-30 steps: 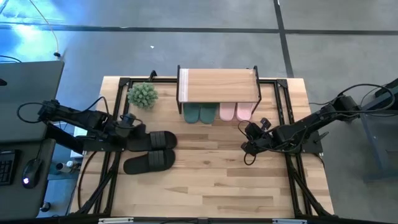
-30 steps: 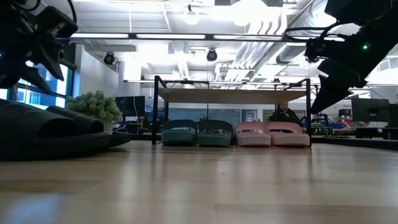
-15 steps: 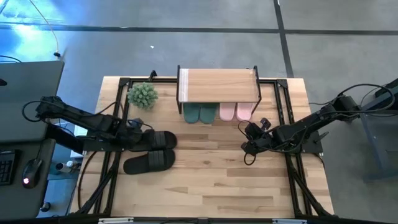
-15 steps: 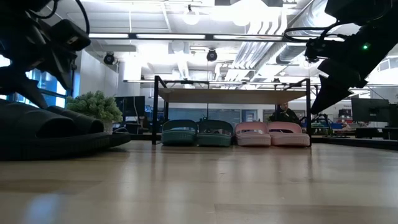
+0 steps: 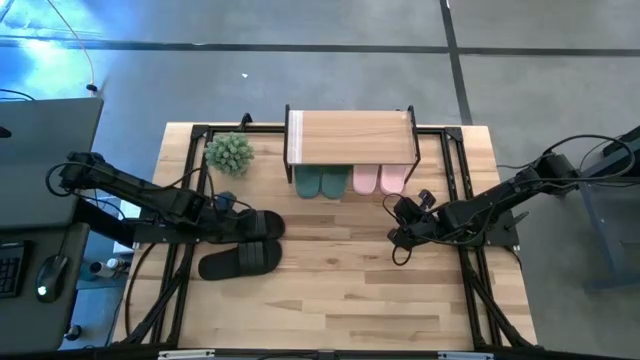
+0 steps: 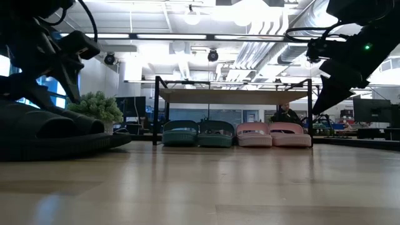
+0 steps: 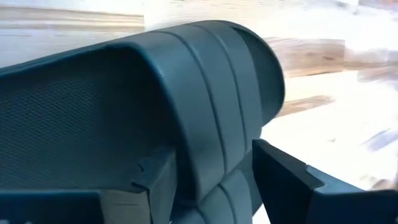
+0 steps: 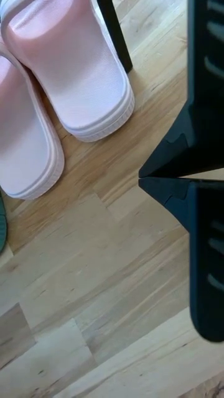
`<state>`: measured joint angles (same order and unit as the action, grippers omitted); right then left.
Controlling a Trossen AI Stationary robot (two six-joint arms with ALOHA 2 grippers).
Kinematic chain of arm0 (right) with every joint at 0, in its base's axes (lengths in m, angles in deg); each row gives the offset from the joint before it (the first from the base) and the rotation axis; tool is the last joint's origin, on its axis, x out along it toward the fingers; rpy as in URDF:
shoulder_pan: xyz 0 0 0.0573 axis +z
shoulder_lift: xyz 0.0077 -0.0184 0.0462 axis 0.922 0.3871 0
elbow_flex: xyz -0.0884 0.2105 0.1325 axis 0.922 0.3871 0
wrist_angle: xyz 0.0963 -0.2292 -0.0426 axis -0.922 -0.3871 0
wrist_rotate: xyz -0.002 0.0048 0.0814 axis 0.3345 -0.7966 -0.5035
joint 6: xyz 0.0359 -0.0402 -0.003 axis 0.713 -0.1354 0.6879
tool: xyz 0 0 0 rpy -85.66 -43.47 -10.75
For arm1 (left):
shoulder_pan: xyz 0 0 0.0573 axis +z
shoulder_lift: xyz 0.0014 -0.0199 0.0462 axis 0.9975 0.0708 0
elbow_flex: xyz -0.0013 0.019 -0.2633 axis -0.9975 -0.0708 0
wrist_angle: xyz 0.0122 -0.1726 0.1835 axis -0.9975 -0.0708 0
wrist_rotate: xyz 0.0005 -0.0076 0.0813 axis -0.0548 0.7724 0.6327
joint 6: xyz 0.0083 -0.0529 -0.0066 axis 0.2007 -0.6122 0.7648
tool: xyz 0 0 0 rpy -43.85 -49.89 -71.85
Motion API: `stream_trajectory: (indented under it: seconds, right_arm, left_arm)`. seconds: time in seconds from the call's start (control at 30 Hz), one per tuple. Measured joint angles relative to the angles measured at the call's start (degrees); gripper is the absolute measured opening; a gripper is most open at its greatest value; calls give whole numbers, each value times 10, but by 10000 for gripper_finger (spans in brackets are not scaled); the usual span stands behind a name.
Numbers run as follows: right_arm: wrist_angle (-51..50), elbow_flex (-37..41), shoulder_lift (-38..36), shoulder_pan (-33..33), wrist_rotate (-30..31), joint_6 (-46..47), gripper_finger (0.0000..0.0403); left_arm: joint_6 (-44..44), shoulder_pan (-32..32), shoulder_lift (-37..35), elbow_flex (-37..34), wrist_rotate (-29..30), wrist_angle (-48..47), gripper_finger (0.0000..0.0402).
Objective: Pick and place slides into the shelf
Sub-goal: Put the top black slides on the shelf
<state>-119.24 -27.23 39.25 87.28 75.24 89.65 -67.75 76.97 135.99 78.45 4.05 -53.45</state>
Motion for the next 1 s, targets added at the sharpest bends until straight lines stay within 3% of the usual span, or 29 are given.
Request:
stream_trajectory:
  seconds: [0.3,0.63,1.0]
  right_arm:
    - [1,0,0,0,-1,0,0]
    - [2,0,0,0,-1,0,0]
    - [2,0,0,0,-1,0,0]
  left_arm:
    - [36,0,35,0,25,38,143]
    - [96,0,38,0,78,92,9]
    - [169,0,32,1,87,99,2]
